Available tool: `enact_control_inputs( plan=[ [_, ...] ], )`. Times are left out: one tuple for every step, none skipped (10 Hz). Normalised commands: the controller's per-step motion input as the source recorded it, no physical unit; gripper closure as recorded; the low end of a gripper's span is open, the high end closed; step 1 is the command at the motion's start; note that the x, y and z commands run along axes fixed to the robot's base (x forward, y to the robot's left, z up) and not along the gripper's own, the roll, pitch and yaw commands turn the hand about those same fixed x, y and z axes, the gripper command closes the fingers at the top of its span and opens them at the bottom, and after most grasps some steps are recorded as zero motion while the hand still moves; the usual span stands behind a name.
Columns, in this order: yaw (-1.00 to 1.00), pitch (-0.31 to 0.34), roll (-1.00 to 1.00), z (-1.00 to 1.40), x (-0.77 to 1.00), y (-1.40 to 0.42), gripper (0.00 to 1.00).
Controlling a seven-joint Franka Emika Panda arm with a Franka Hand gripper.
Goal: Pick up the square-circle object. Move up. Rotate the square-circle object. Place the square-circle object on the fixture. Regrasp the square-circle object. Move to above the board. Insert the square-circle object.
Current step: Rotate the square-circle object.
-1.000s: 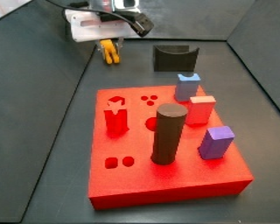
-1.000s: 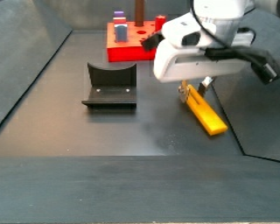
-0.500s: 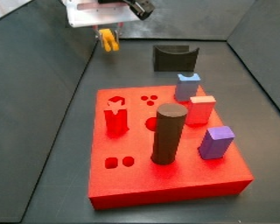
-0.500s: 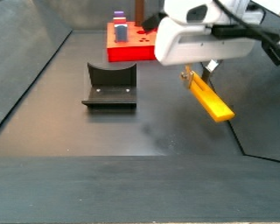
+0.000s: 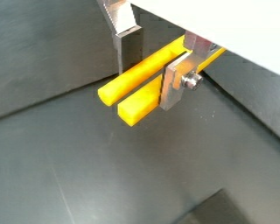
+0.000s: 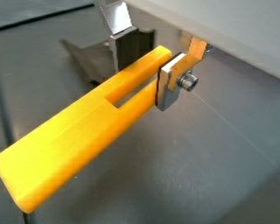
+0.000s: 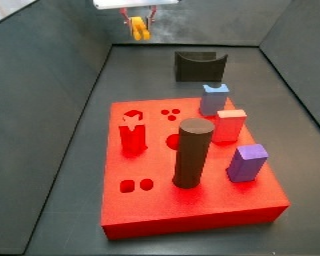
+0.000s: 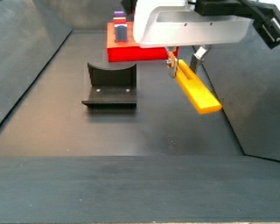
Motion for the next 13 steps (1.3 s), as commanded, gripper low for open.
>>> enact_control_inputs(
  plan=[
    [-1.0, -0.005, 0.0, -0.08, -0.06, -0.02, 1.0],
    [-1.0, -0.006, 0.0, -0.05, -0.02, 0.0, 1.0],
    [-1.0, -0.007, 0.0, -0.04, -0.01, 0.0, 1.0],
    [-1.0, -0.007, 0.0, -0.03, 0.0, 0.01, 1.0],
    [-1.0, -0.008, 0.0, -0.02, 0.0, 0.01, 1.0],
    [-1.0, -0.008, 0.0, -0.02, 0.0, 0.01, 1.0],
    [-1.0, -0.008, 0.0, -0.02, 0.0, 0.01, 1.0],
    [-1.0, -0.008, 0.0, -0.02, 0.0, 0.01, 1.0],
    [-1.0, -0.009, 0.0, -0.02, 0.0, 0.01, 1.0],
    [-1.0, -0.009, 0.0, -0.02, 0.0, 0.01, 1.0],
    [-1.0, -0.009, 0.0, -0.02, 0.0, 0.01, 1.0],
    [-1.0, -0.009, 0.0, -0.02, 0.0, 0.01, 1.0],
    [-1.0, -0.01, 0.0, -0.02, 0.0, 0.01, 1.0]
  ],
)
